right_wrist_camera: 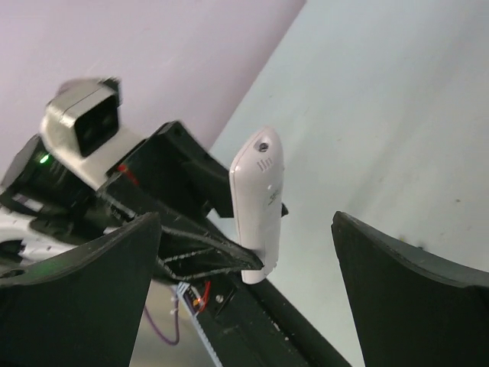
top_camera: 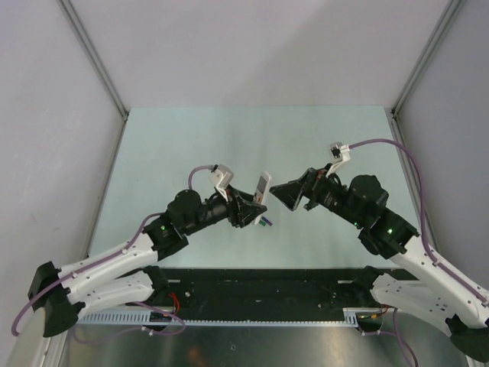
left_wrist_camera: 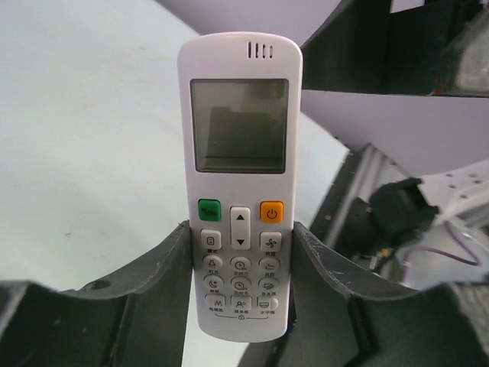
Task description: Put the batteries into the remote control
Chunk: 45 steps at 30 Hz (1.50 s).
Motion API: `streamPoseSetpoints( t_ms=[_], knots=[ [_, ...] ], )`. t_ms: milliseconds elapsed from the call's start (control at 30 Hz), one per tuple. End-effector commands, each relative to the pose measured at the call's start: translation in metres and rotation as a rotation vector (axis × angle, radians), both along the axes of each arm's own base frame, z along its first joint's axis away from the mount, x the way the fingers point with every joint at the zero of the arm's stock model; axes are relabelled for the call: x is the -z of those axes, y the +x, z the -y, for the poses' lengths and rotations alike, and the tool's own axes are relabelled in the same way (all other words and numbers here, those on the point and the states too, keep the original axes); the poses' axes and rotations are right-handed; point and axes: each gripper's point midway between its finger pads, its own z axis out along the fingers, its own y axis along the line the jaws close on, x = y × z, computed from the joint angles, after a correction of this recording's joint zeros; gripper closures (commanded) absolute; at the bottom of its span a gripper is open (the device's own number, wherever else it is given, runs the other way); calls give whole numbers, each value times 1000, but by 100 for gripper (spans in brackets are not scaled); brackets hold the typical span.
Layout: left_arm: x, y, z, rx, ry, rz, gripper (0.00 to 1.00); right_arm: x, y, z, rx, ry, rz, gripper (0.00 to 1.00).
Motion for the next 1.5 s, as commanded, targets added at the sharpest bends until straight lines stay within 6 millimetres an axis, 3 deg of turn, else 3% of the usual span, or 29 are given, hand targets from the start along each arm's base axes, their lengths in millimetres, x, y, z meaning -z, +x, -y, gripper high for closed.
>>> streamPoseSetpoints(
  t_ms=[0,200,367,533,633,733,900,1033,1200,1467],
  knots=[
    [-24,34,-22,-258,73,128,100,-4,23,4,151,-22,-23,0],
    [-25,31,-25,-282,84,138,100,13,36,-7,192,-66,-57,0],
    [-23,28,-25,-272,92,140,100,1,32,-15,163,-38,-12,0],
    [-17,30,-27,-287,110,127,100,0,32,-16,157,-50,-10,0],
    [-27,12,-19,-182,67,128,100,-2,26,-12,125,-84,45,0],
    [-45,-11,-12,-28,-39,125,100,-20,15,2,104,-75,123,0],
    [-68,-38,-19,222,-192,85,100,-34,1,14,-15,-13,127,0],
    [-75,-52,-16,327,-232,52,100,-41,-13,5,-138,59,124,0],
    [-78,-63,-9,433,-274,23,100,-73,-31,-8,-267,171,203,0],
    [-85,-66,-4,478,-315,-3,100,-67,-30,-28,-306,157,208,0]
  ],
)
